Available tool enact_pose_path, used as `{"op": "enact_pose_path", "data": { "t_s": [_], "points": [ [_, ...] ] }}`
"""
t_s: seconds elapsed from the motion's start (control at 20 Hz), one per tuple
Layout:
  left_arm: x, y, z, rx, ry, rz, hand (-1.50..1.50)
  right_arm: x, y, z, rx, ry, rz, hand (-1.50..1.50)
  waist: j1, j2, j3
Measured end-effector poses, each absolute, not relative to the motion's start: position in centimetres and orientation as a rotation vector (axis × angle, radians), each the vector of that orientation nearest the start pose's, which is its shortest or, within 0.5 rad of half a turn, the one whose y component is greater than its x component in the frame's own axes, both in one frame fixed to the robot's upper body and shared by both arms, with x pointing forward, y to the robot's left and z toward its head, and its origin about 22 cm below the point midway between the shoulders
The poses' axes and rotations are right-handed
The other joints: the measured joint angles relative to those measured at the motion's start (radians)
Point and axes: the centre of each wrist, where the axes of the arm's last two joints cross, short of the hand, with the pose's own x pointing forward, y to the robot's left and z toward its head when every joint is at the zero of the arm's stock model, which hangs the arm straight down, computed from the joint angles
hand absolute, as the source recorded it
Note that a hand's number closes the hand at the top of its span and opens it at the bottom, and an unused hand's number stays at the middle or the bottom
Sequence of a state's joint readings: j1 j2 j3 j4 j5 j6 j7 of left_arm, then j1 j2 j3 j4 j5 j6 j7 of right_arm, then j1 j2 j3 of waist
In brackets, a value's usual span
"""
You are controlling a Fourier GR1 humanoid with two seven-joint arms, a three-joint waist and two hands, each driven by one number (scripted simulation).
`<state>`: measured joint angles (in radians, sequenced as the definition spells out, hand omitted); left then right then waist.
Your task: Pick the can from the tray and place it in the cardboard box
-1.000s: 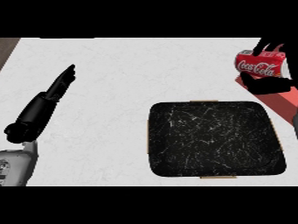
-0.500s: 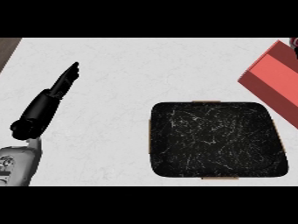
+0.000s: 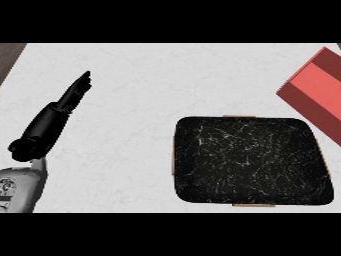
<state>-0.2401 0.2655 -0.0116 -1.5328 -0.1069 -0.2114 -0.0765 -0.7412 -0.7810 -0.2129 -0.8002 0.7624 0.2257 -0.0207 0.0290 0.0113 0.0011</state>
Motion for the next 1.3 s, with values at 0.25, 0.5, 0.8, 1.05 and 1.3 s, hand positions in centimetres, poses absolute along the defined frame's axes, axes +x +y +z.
{"op": "enact_pose_path", "data": {
  "t_s": [0.25, 0.5, 0.8, 1.05, 1.3],
  "points": [
    [29.6, 25.4, 6.8, 0.071, -1.761, -0.55, 0.0, 36.6, -47.4, 18.3, -1.026, -1.023, 0.896, 1.5, 0.005, 0.001, 0.001],
    [29.7, 25.8, 7.3, 0.064, -1.77, -0.551, 0.0, 35.7, -49.7, 17.5, -0.897, -0.969, 0.963, -1.5, 0.01, 0.003, 0.001],
    [29.9, 26.0, 7.3, 0.065, -1.77, -0.555, 0.0, 35.6, -50.6, 17.4, -0.766, -1.209, 0.906, -1.5, 0.007, 0.003, 0.003],
    [29.6, 26.1, 7.0, 0.072, -1.762, -0.547, 0.0, 36.1, -50.6, 17.4, -0.588, -1.543, 0.51, -1.5, -0.001, -0.001, 0.004],
    [29.7, 26.2, 6.8, 0.078, -1.762, -0.541, 0.0, 34.8, -52.4, 17.3, -0.449, -1.64, 0.127, -1.5, -0.002, 0.003, 0.004]
  ]
}}
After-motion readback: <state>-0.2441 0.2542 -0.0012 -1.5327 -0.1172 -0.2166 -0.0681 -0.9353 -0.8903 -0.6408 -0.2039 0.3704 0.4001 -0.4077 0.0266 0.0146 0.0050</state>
